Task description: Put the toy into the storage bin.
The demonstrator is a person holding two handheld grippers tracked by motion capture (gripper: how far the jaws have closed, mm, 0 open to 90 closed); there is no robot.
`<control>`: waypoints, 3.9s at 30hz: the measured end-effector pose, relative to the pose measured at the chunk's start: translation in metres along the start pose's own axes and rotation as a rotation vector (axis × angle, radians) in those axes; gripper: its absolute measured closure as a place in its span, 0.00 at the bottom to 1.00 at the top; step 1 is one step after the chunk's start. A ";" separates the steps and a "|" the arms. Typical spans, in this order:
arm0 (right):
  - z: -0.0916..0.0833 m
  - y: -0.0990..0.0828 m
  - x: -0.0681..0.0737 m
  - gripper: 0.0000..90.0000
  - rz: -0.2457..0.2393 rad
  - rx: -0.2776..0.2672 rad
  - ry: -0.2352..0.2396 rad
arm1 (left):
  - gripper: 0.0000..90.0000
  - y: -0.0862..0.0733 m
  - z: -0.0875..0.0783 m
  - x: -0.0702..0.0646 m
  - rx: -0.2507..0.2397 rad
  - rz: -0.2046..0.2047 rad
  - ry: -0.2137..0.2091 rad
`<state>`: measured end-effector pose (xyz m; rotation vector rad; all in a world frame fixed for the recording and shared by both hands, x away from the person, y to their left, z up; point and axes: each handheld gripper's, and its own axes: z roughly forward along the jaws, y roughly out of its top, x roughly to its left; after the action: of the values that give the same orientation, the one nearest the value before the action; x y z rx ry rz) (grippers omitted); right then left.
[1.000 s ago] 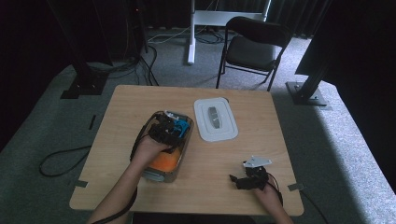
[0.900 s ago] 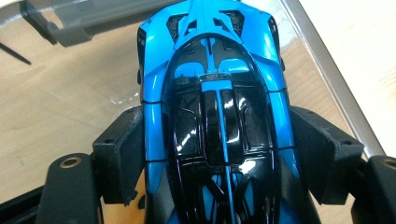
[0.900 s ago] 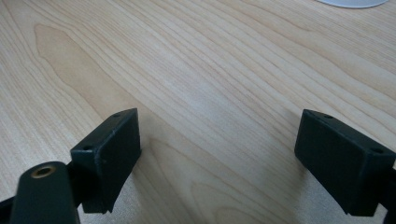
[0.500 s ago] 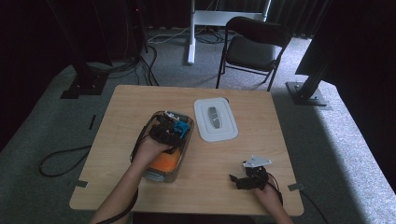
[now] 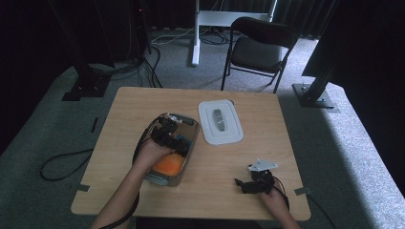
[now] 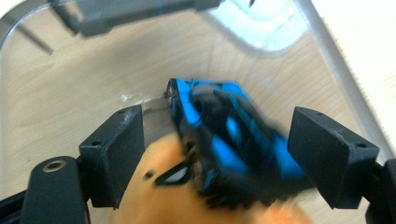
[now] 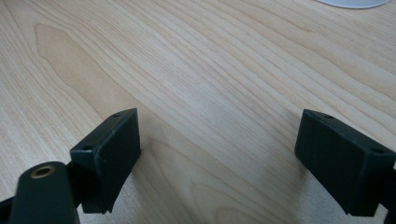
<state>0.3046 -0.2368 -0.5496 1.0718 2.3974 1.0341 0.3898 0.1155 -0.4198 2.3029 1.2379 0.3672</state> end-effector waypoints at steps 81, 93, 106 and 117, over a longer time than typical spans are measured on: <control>0.000 0.000 0.000 0.15 -0.001 -0.001 0.000 | 0.01 -0.093 -0.071 0.098 -0.348 -0.154 0.087; 0.000 0.000 0.000 0.15 0.001 0.000 0.000 | 0.01 -0.123 -0.056 0.121 -0.327 -0.210 0.106; 0.000 0.000 0.000 0.15 0.000 -0.001 0.000 | 0.01 -0.159 -0.024 0.138 -0.303 -0.257 0.114; 0.000 0.000 0.000 0.15 0.001 -0.001 0.000 | 0.01 -0.182 -0.008 0.133 -0.297 -0.261 0.125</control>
<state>0.3047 -0.2367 -0.5497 1.0723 2.3962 1.0351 0.3320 0.3130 -0.5109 1.8672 1.4191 0.5660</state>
